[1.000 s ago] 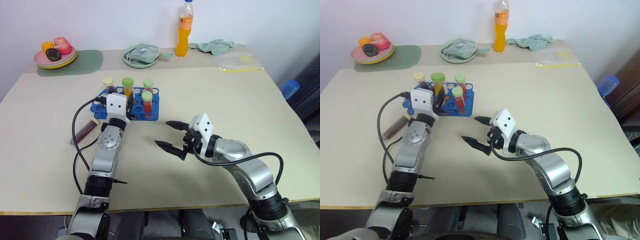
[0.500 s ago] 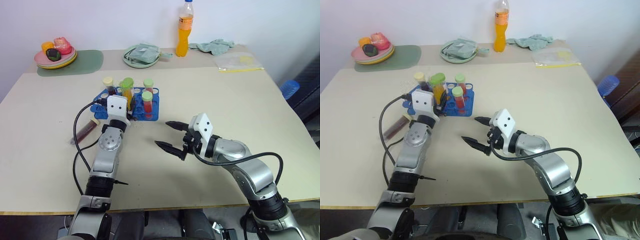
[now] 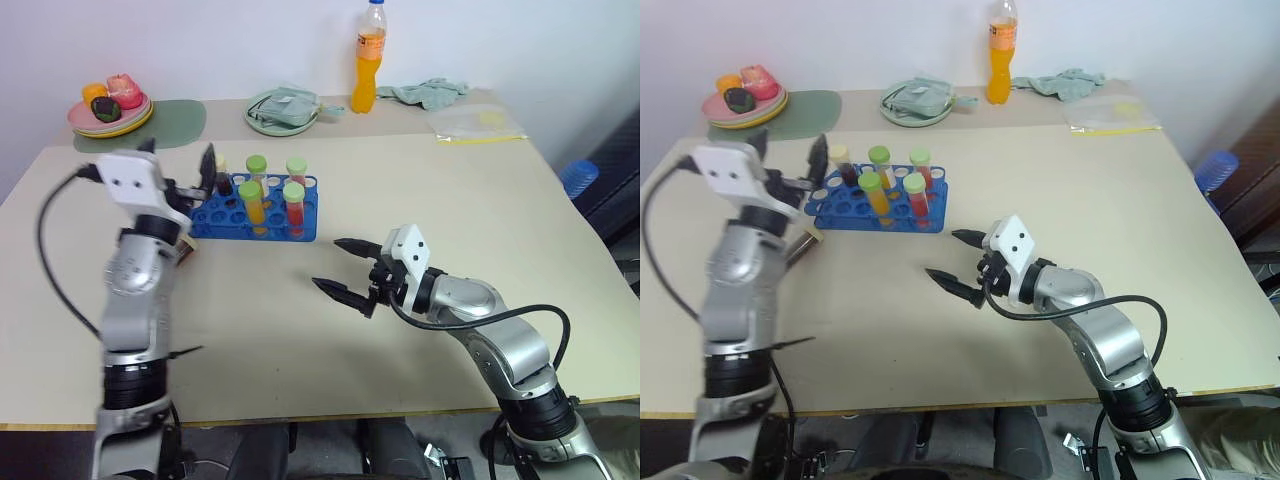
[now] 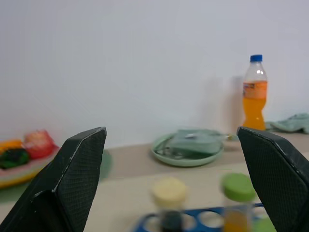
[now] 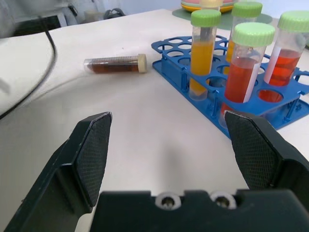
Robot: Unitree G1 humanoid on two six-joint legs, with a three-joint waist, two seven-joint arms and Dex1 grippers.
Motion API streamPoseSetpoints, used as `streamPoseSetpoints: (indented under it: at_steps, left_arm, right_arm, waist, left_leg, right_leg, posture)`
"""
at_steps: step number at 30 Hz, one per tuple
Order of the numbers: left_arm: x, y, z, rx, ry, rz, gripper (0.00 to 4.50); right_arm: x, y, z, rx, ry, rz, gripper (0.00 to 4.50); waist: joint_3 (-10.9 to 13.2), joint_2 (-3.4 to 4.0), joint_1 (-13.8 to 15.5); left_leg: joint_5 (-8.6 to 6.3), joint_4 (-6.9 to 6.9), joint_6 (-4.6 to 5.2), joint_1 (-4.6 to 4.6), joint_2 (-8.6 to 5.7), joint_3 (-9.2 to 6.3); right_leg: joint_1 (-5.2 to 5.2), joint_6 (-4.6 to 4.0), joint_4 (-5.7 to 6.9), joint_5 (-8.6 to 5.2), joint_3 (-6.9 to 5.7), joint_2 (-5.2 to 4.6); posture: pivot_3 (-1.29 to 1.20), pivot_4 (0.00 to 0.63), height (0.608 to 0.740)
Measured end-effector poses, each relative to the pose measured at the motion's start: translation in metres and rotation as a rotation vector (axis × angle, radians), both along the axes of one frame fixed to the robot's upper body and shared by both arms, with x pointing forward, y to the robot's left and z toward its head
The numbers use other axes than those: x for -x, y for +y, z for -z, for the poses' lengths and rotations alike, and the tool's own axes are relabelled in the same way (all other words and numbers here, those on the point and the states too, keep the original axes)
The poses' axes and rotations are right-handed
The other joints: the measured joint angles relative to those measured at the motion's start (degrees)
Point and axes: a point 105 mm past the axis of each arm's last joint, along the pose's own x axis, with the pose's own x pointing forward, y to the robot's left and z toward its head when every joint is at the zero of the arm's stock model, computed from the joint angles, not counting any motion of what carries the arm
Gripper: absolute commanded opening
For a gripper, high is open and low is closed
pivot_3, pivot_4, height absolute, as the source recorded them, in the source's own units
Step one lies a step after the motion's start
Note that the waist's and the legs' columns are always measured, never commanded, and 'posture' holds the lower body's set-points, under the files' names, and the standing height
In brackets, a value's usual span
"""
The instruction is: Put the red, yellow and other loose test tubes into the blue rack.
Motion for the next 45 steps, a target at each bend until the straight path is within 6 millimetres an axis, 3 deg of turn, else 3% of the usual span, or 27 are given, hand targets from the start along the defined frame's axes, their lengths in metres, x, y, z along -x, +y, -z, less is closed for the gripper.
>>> streamPoseSetpoints:
  at_steps: [4, 7, 10, 16, 21, 23, 25, 29, 30, 34, 39, 42, 45]
  left_arm:
    - [-0.011, 0.033, 0.015, -0.097, 0.412, -0.020, 4.47]
    - [-0.005, 0.055, 0.033, -0.192, 0.795, -0.042, 4.47]
    - [0.005, 0.058, 0.048, -0.216, 1.052, -0.002, 4.47]
    - [-0.001, 0.054, 0.085, -0.379, 1.271, 0.075, 4.47]
    - [-0.009, 0.056, 0.100, -0.455, 1.335, 0.109, 4.47]
    - [-0.011, 0.059, 0.108, -0.484, 1.360, 0.116, 3.93]
    - [-0.010, 0.062, 0.116, -0.512, 1.396, 0.119, 3.07]
    - [-0.008, 0.066, 0.117, -0.527, 1.415, 0.134, 1.04]
    - [-0.008, 0.068, 0.117, -0.528, 1.420, 0.131, 0.75]
    - [0.001, 0.075, 0.115, -0.530, 1.410, 0.147, 0.74]
    - [0.016, 0.087, 0.105, -0.513, 1.209, 0.234, 0.74]
    - [0.004, 0.097, 0.079, -0.469, 0.897, 0.136, 0.74]
    - [-0.008, 0.095, 0.038, -0.301, 0.460, -0.005, 0.74]
  right_arm:
    - [0.001, 0.001, -0.002, 0.001, -0.007, -0.015, 4.13]
    - [0.001, 0.000, -0.006, 0.024, -0.025, -0.048, 4.13]
    - [0.004, -0.003, -0.009, 0.053, -0.030, -0.105, 4.13]
    - [0.020, -0.004, -0.009, 0.097, -0.009, -0.215, 4.13]
    - [0.027, -0.002, -0.009, 0.097, -0.012, -0.235, 4.13]
    - [0.028, -0.001, -0.008, 0.092, -0.012, -0.225, 4.13]
    - [0.029, 0.000, -0.007, 0.088, -0.010, -0.218, 4.13]
    - [0.031, 0.001, -0.006, 0.083, -0.006, -0.210, 4.13]
    - [0.031, 0.002, -0.007, 0.080, -0.007, -0.209, 4.13]
    - [0.032, 0.004, -0.007, 0.076, -0.007, -0.217, 4.13]
    - [0.033, 0.004, -0.005, 0.077, -0.001, -0.219, 4.13]
    - [0.033, 0.004, -0.004, 0.074, 0.004, -0.218, 4.13]
    - [0.033, 0.006, -0.005, 0.061, 0.002, -0.215, 4.13]
  waist:
    - [0.02, -0.02, -0.36]
    - [0.06, -0.02, -0.81]
    - [0.06, -0.01, -1.11]
    - [0.06, -0.02, -1.59]
    - [0.07, -0.04, -1.60]
    - [0.07, -0.04, -1.58]
    - [0.08, -0.06, -1.58]
    - [0.10, -0.09, -1.65]
    - [0.10, -0.09, -1.65]
    - [0.10, -0.09, -1.93]
    - [0.10, -0.09, -1.91]
    - [0.09, -0.10, -1.12]
    - [0.04, -0.20, 0.19]
  left_leg:
    - [0.00, -0.02, 0.01, 0.01, 0.00, 0.01]
    - [0.00, -0.04, 0.01, 0.02, -0.01, 0.05]
    - [0.00, -0.07, 0.01, 0.05, 0.00, 0.05]
    - [0.01, -0.12, -0.02, 0.02, 0.03, 0.07]
    - [0.01, -0.10, -0.01, -0.02, 0.04, 0.07]
    - [0.01, -0.09, -0.01, -0.02, 0.04, 0.07]
    - [0.01, -0.08, -0.01, -0.05, 0.04, 0.07]
    - [0.02, -0.07, -0.01, -0.07, 0.04, 0.04]
    - [0.02, -0.07, -0.01, -0.06, 0.04, 0.04]
    - [0.01, -0.09, 0.00, -0.07, 0.07, 0.01]
    - [0.01, -0.09, 0.00, -0.08, 0.14, -0.08]
    - [0.02, -0.02, -0.01, -0.11, 0.23, -0.17]
    - [0.00, 0.14, 0.02, -0.16, 0.20, -0.17]
  right_leg:
    - [-0.03, 0.01, 0.06, -0.01, -0.02, 0.05]
    - [0.00, 0.02, 0.06, -0.02, -0.05, 0.07]
    - [0.04, 0.02, 0.06, -0.03, -0.08, 0.07]
    - [-0.04, 0.00, 0.06, -0.04, -0.07, 0.08]
    - [-0.06, 0.00, 0.06, -0.04, -0.07, 0.08]
    - [-0.06, 0.00, 0.06, -0.04, -0.07, 0.07]
    - [-0.08, 0.00, 0.07, -0.04, -0.07, 0.07]
    - [-0.11, 0.00, 0.09, -0.04, -0.07, 0.08]
    - [-0.11, 0.00, 0.09, -0.04, -0.07, 0.08]
    - [-0.17, 0.00, 0.10, -0.04, -0.02, 0.07]
    - [-0.24, -0.01, 0.15, -0.03, 0.03, 0.04]
    - [-0.17, -0.01, 0.10, -0.03, -0.05, -0.03]
    - [-0.09, 0.01, 0.02, 0.00, -0.09, -0.07]
  posture:
    - [0.00, 0.150, 0.740]
    - [0.00, 0.150, 0.740]
    - [0.00, 0.150, 0.740]
    - [0.00, 0.150, 0.740]
    - [0.00, 0.150, 0.740]
    - [0.00, 0.150, 0.740]
    - [0.00, 0.150, 0.740]
    - [0.00, 0.150, 0.740]
    - [0.00, 0.150, 0.740]
    - [0.00, 0.150, 0.740]
    - [0.00, 0.150, 0.740]
    - [0.00, 0.150, 0.740]
    - [0.00, 0.150, 0.740]
